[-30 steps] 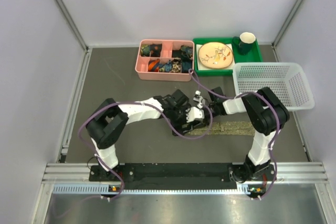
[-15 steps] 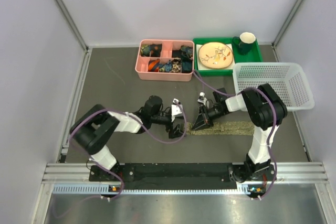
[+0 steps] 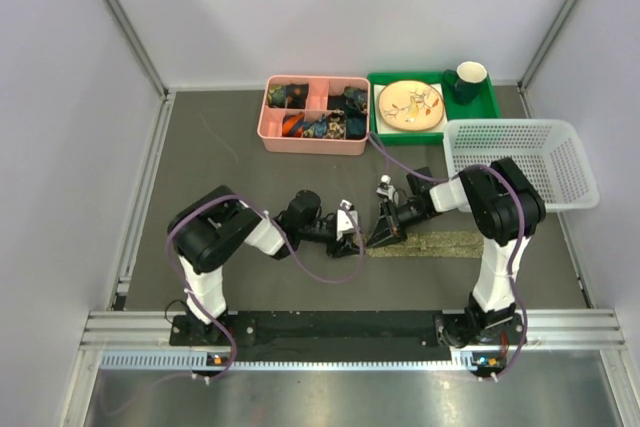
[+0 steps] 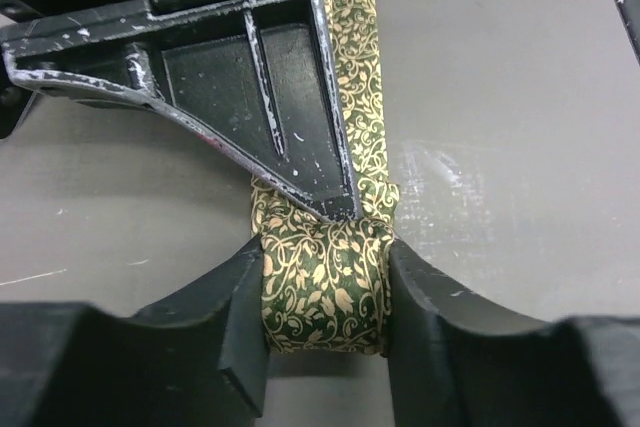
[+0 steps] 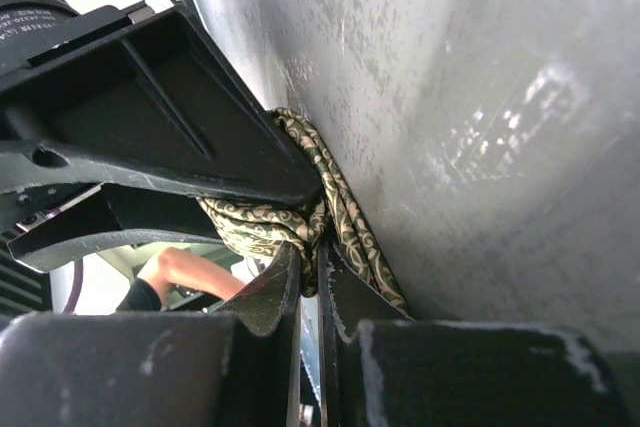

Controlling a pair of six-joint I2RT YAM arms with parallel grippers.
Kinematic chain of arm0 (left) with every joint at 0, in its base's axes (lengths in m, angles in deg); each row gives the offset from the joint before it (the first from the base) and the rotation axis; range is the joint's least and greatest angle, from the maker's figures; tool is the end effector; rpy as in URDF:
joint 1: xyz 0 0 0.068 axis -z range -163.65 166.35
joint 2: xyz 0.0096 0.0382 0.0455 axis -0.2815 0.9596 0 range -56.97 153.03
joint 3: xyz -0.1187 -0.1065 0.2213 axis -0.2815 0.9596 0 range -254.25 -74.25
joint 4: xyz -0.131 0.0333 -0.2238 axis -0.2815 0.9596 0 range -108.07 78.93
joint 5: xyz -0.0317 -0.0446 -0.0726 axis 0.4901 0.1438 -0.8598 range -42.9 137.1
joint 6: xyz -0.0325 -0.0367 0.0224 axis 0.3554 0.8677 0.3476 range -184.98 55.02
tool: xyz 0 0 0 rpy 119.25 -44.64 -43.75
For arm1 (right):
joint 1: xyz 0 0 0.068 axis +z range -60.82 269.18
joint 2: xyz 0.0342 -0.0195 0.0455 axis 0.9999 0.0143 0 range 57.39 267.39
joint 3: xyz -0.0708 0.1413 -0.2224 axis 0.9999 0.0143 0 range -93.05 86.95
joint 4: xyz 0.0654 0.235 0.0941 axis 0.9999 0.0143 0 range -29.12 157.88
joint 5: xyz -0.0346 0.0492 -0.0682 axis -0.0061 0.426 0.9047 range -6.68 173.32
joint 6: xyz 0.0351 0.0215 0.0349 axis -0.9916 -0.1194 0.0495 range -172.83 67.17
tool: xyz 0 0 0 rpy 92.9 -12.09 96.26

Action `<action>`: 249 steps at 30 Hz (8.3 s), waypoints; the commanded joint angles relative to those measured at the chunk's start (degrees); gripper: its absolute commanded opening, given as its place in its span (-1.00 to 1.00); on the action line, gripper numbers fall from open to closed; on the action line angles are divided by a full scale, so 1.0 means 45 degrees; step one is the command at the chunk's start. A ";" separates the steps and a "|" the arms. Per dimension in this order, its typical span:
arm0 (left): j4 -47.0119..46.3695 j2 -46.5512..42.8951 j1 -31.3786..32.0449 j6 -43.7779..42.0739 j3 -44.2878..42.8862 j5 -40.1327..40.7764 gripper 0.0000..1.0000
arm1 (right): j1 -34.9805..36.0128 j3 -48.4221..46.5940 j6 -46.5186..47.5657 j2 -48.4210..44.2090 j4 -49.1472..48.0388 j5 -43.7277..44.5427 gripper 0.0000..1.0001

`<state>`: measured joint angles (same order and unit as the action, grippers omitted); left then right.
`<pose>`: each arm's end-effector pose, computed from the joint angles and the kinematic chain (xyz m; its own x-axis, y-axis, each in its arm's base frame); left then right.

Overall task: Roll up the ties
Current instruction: Roll the tie at the center of the board.

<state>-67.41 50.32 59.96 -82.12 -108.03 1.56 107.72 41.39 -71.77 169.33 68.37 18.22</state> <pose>0.2112 -0.2361 0.1071 -0.0019 0.2870 -0.9579 0.9996 -0.0280 -0.0104 0.2708 0.1249 0.0725 -0.9825 -0.1854 0.0202 -0.0569 0.4009 0.9144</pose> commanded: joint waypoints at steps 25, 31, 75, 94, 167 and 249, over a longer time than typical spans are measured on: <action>1.4968 -0.0443 0.1967 -0.3573 -0.5559 0.5510 -0.71 | -0.0314 0.0008 -0.0028 -0.2864 0.2028 0.0952 -0.10; 1.5377 -0.0151 0.2300 -0.3221 -0.5911 0.6018 -0.68 | 0.0253 -0.0187 -0.0342 -0.2045 0.1540 0.0931 -0.08; 1.0048 -0.2610 -0.0630 -0.1971 -0.4429 -0.0364 0.98 | -0.0469 -0.0656 0.1591 -0.0930 0.3258 0.2787 -1.00; 0.9909 0.0476 0.1186 -0.2712 -0.4799 0.2268 0.98 | -0.0449 -0.0520 0.1533 -0.1886 0.3122 0.2182 -1.00; 1.1997 -0.0599 0.0600 -0.3573 -0.3879 0.2441 -0.95 | -0.1054 -0.1204 0.2509 -0.2901 0.5034 0.2026 -0.20; 1.5516 -0.0248 0.1811 -0.3338 -0.6653 0.5608 -0.69 | -0.0040 -0.1614 0.1846 -0.2025 0.3944 0.1322 0.11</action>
<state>-3.94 47.08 67.59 -98.06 -136.31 24.16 104.88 33.69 -59.51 158.36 93.35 25.35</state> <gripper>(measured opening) 0.424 0.570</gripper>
